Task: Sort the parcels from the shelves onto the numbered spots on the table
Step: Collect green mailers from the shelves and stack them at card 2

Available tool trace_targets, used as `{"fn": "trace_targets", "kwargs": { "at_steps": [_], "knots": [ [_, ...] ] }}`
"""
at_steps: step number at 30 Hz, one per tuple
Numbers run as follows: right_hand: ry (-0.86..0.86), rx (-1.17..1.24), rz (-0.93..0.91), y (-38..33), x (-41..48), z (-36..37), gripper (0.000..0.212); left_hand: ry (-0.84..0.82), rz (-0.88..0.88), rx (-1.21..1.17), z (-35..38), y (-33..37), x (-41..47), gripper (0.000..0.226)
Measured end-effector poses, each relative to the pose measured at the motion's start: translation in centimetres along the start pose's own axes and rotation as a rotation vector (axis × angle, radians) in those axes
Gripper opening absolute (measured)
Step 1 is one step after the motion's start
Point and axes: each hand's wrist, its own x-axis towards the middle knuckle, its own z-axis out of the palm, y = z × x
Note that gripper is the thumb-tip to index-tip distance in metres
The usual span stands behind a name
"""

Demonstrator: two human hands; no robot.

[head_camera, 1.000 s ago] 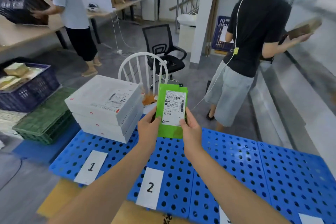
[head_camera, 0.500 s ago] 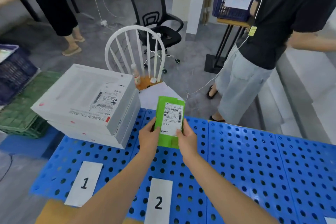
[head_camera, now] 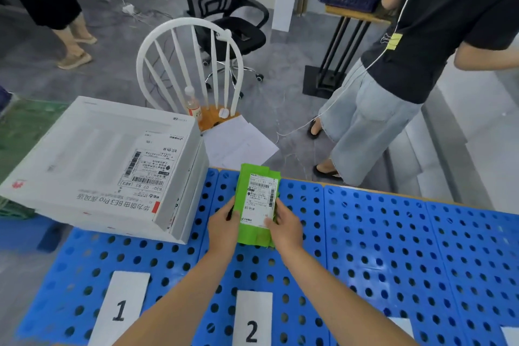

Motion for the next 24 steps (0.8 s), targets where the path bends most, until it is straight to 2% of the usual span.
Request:
{"fn": "trace_targets", "kwargs": {
  "at_steps": [4,7,9,13,18,24],
  "knots": [
    [-0.003,-0.038,-0.002,-0.1,-0.3,-0.1,0.061,0.004,0.0,0.064,0.3,0.1,0.1,0.039],
    [-0.075,-0.186,0.023,-1.2,-0.8,-0.9,0.055,0.016,0.004,0.221,0.0,1.2,0.2,0.048],
    [-0.08,-0.262,0.027,-1.9,-1.0,-2.1,0.059,-0.02,0.073,0.337,-0.3,2.3,0.4,0.048],
    [-0.033,-0.45,-0.061,-3.4,-1.4,-6.0,0.065,-0.161,0.334,0.606,0.6,6.3,-0.2,0.04],
    [0.216,-0.78,-0.336,-6.3,-4.3,-14.5,0.062,-0.3,0.808,1.044,5.2,12.1,-2.6,0.052],
    [0.548,-0.83,-0.287,-7.2,-13.7,-27.5,0.059,-0.352,1.247,1.09,12.7,21.2,-11.6,0.056]
  ]
}}
